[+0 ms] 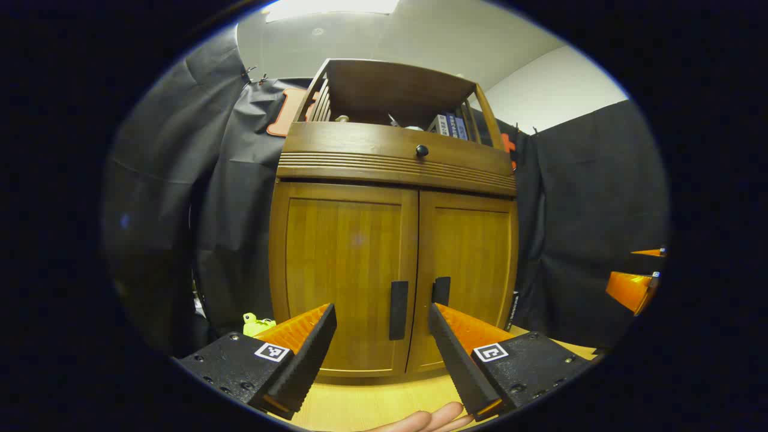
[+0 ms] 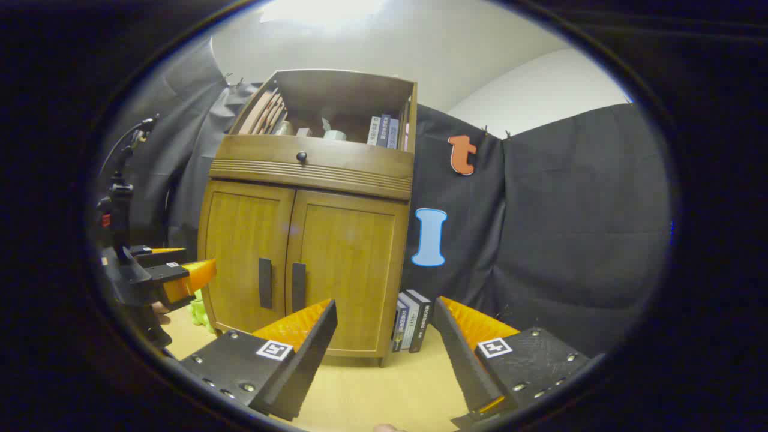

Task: Open the right door of the double-door shoe cabinet with the right hand, and open the left door with the left hand.

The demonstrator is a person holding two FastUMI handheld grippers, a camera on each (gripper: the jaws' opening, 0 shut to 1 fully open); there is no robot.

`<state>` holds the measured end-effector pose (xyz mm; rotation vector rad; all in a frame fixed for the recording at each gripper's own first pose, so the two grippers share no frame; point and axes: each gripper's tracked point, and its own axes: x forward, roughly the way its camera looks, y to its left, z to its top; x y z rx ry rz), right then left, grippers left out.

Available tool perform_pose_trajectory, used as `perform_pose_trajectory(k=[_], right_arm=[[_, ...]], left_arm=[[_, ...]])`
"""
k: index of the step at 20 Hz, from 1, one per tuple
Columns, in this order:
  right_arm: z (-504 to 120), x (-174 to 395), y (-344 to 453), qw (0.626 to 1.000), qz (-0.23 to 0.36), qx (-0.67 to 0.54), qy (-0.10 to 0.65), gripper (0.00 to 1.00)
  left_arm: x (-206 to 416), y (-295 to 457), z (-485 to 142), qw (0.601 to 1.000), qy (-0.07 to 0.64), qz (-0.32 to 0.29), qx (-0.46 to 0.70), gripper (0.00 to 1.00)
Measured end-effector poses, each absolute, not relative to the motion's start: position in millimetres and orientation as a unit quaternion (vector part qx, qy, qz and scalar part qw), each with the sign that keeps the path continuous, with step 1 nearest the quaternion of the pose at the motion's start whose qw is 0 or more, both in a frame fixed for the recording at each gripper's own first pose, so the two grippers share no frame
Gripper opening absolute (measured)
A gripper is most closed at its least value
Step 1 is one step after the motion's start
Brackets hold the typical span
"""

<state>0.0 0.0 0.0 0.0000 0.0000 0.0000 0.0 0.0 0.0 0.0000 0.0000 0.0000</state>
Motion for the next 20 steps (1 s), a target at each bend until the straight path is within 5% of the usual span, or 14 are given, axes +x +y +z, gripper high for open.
perform_pose_trajectory(k=[20], right_arm=[[5, 21, 17, 1.000, 0.014, 0.017, 0.012, 0.96]], left_arm=[[-3, 42, 15, 1.000, -0.015, 0.019, -0.006, 0.92]])
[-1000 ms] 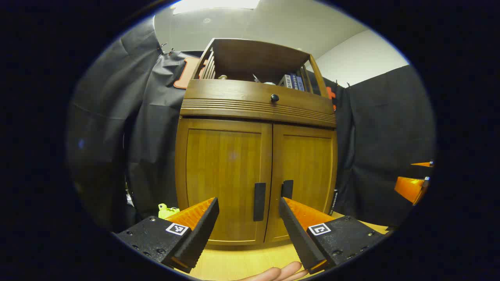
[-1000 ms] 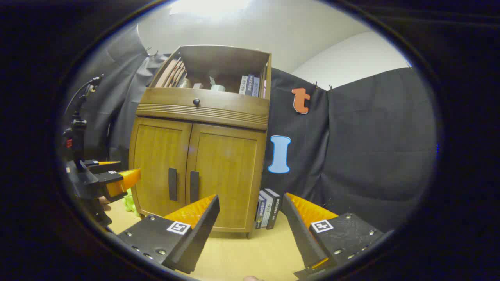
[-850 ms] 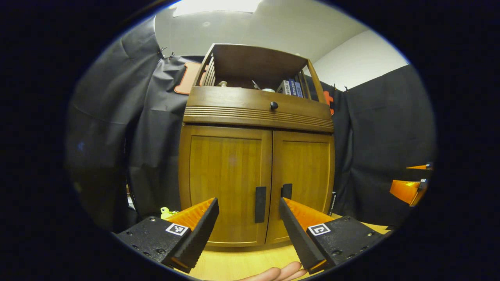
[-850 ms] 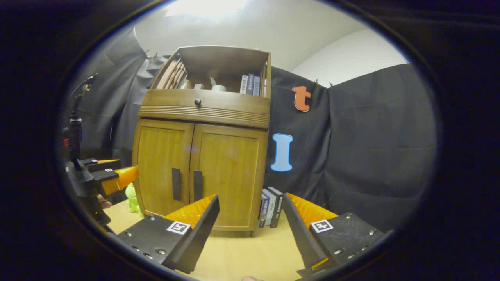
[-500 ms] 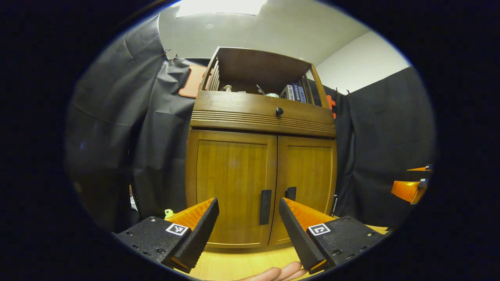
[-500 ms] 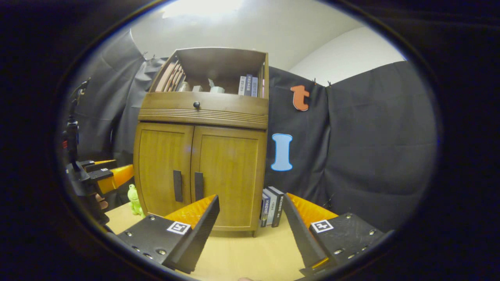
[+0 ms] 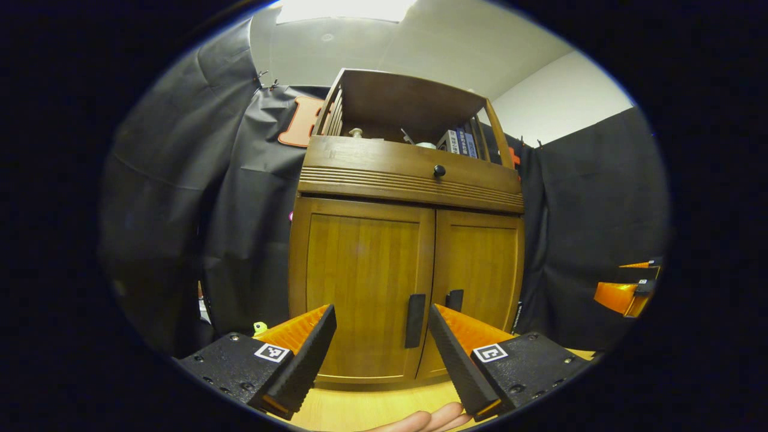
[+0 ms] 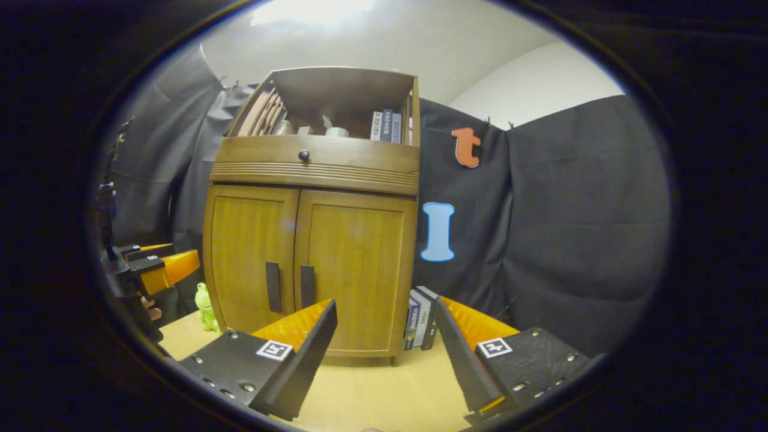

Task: Open the right door of the double-door shoe cabinet with the right hand, and open the left door with the left hand.

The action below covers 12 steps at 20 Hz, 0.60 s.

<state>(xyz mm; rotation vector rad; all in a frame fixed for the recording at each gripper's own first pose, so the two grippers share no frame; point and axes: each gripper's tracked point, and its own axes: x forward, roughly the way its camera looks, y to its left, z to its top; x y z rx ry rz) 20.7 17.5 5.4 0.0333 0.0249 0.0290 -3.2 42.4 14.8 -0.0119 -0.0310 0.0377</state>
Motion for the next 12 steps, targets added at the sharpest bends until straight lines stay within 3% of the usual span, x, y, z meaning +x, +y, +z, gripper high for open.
perform_pose_trajectory(k=[3, 4, 7, 8, 11, 12], right_arm=[[7, 35, 25, 1.000, 0.021, 0.017, 0.014, 0.96], [8, 43, 28, 0.999, 0.024, 0.019, 0.015, 0.96], [12, 69, 45, 0.998, 0.042, 0.033, 0.017, 0.96], [14, 80, 52, 0.998, 0.050, 0.038, 0.017, 0.96], [15, 116, 75, 0.994, 0.078, 0.076, 0.021, 0.96], [13, 127, 82, 0.993, 0.084, 0.081, 0.023, 0.96]], left_arm=[[4, 51, 11, 1.000, -0.006, 0.025, -0.013, 0.92], [5, 53, 12, 1.000, -0.004, 0.025, -0.015, 0.96], [6, 58, 13, 1.000, -0.008, 0.025, -0.012, 0.96], [8, 60, 15, 1.000, -0.013, 0.028, -0.008, 0.92], [10, 72, 20, 0.999, -0.022, 0.040, -0.002, 0.95], [10, 72, 19, 0.999, -0.021, 0.041, -0.001, 0.92]])
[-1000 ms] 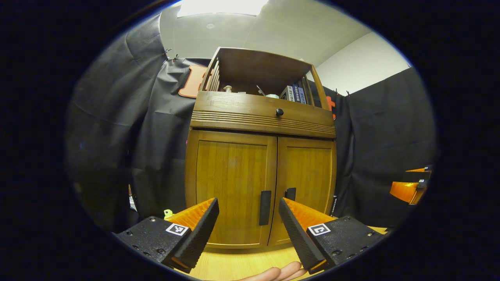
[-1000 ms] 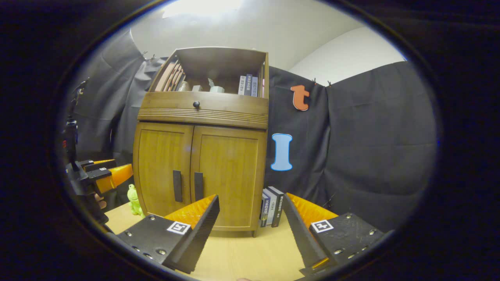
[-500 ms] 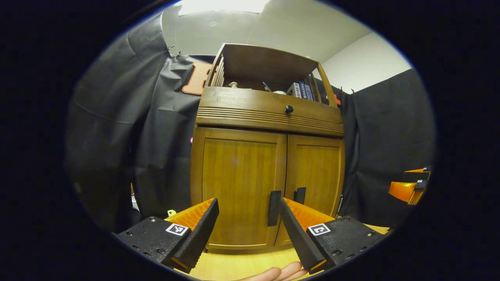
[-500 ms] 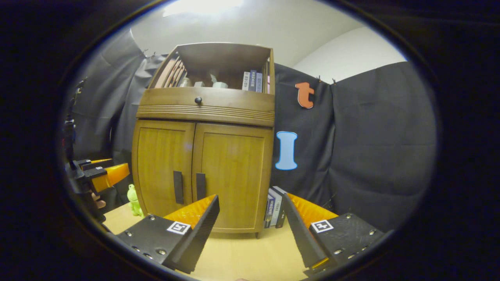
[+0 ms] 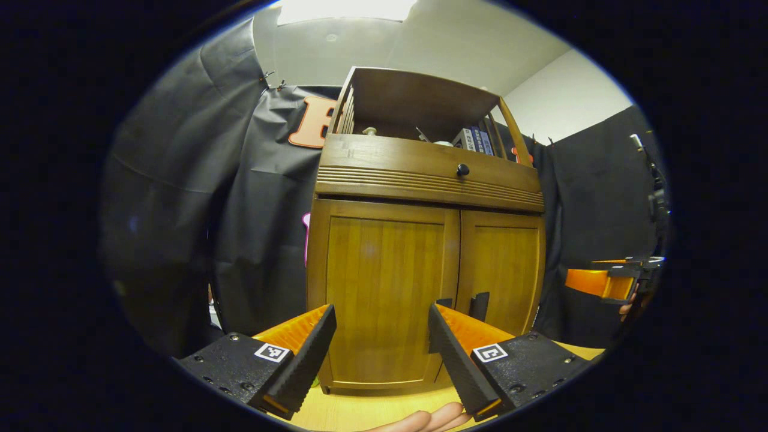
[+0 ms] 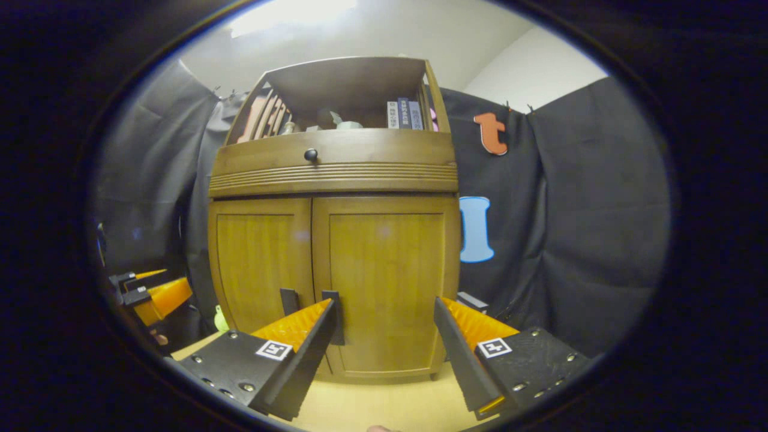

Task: Open the right door of the double-door shoe cabinet with the right hand, and open the left door with the left hand.

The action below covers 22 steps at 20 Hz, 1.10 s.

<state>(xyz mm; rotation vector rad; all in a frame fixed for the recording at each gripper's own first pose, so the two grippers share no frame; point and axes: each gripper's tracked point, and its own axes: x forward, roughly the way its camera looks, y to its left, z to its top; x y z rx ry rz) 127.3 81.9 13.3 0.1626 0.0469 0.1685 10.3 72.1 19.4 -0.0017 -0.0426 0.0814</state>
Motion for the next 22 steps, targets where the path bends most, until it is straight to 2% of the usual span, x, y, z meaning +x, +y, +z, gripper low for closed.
perform_pose_trajectory(k=[5, 6, 7, 9, 10, 12, 13, 14, 18, 21, 22], right_arm=[[-5, 188, 107, 0.992, 0.087, 0.085, 0.035, 0.97], [-11, 197, 118, 0.990, 0.095, 0.097, 0.041, 0.96], [-16, 205, 128, 0.988, 0.102, 0.109, 0.050, 0.98], [-22, 215, 150, 0.984, 0.126, 0.109, 0.055, 0.96], [-26, 220, 158, 0.985, 0.133, 0.099, 0.055, 0.99], [-39, 224, 168, 0.986, 0.126, 0.081, 0.068, 0.99], [-42, 225, 177, 0.985, 0.135, 0.077, 0.070, 0.96], [-44, 228, 186, 0.984, 0.146, 0.073, 0.070, 1.00], [-57, 240, 195, 0.986, 0.137, 0.060, 0.079, 1.00], [-65, 245, 204, 0.982, 0.153, 0.072, 0.090, 0.73], [-68, 247, 206, 0.980, 0.158, 0.075, 0.093, 0.73]], left_arm=[[17, 71, 13, 1.000, -0.008, 0.010, 0.000, 0.92], [20, 74, 12, 1.000, -0.004, 0.011, -0.004, 0.95], [22, 77, 9, 1.000, 0.002, 0.013, -0.008, 0.92], [26, 79, 8, 1.000, 0.008, 0.012, -0.015, 0.92], [27, 79, 8, 1.000, 0.009, 0.012, -0.017, 0.92], [28, 80, 8, 1.000, 0.009, 0.012, -0.017, 0.92], [28, 80, 8, 1.000, 0.009, 0.011, -0.017, 0.92], [28, 80, 9, 1.000, 0.007, 0.012, -0.018, 0.92], [27, 78, 10, 1.000, 0.006, 0.008, -0.021, 0.92], [29, 85, 9, 1.000, 0.006, 0.013, -0.018, 0.92], [31, 88, 10, 1.000, 0.005, 0.017, -0.017, 0.95]])
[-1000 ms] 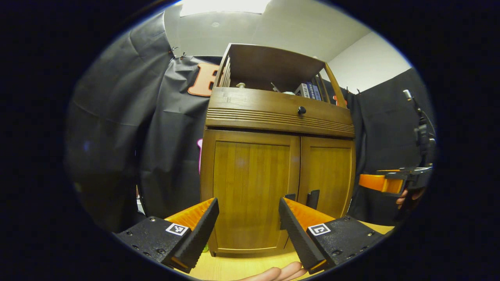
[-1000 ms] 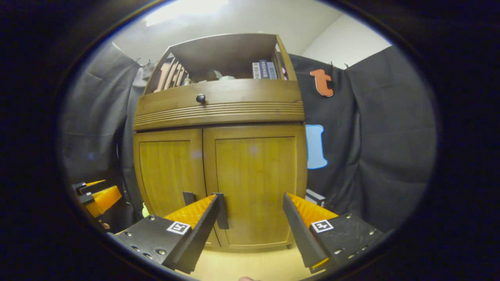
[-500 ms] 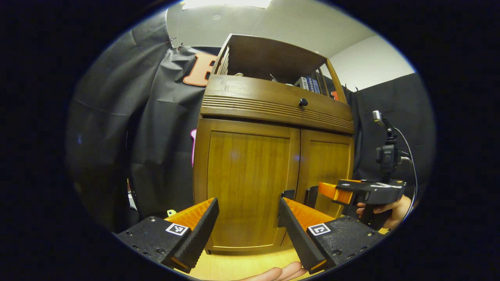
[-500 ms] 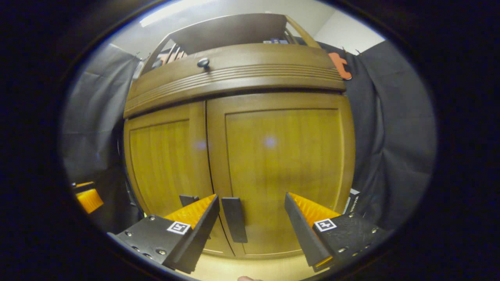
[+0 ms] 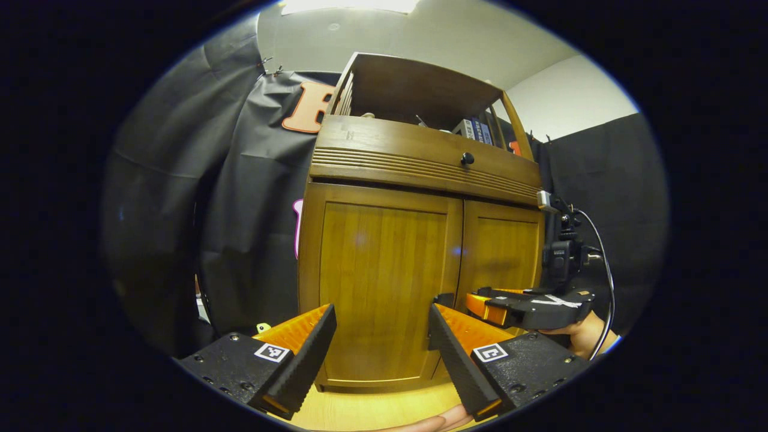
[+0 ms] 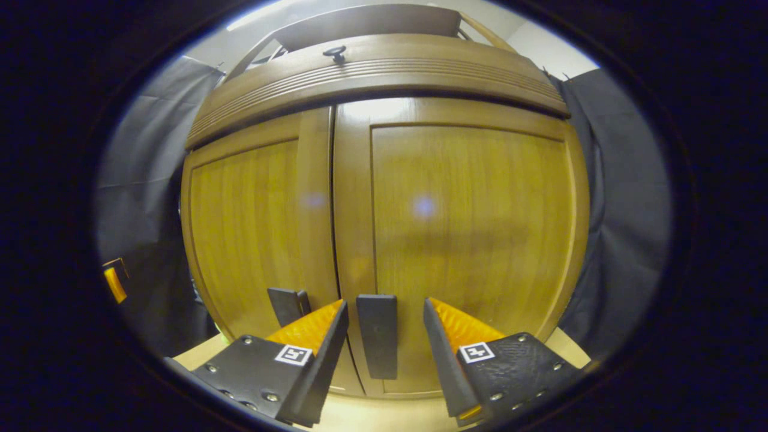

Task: Open the right door of the double-door shoe cabinet with the right hand, and open the left door with the left hand.

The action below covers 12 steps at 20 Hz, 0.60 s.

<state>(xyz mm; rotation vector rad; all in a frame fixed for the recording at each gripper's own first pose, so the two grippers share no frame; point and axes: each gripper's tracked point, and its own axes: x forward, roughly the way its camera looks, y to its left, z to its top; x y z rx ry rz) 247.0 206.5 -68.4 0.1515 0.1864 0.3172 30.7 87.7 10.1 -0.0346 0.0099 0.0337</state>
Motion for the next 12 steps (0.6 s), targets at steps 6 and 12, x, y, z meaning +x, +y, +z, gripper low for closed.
perform_pose_trajectory(k=[6, 12], right_arm=[[-82, 244, 213, 0.975, 0.170, 0.076, 0.118, 0.31], [-86, 230, 209, 0.973, 0.178, 0.074, 0.124, 0.23]], left_arm=[[34, 85, 8, 1.000, 0.009, 0.012, -0.015, 0.92], [32, 83, 8, 1.000, 0.006, 0.009, -0.014, 0.92]])
